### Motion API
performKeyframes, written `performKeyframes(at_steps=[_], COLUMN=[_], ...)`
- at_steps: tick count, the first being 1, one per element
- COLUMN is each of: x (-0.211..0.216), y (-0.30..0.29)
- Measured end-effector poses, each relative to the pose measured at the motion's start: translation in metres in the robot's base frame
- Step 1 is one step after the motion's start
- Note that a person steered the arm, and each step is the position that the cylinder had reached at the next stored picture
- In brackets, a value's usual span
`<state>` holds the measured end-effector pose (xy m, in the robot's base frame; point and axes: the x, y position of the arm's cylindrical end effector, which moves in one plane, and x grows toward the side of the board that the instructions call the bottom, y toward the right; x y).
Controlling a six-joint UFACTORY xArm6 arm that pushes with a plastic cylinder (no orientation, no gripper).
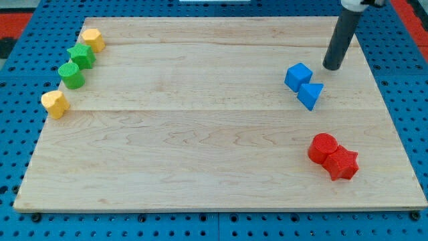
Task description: Slide the blue cube slightly left and down a bit
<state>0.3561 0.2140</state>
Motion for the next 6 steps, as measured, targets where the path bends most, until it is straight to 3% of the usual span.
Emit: performKeyframes(at_steps=[2,3,6], x=[0.019,-0.008,0.022], y=[-0.076,-0.072,-0.099])
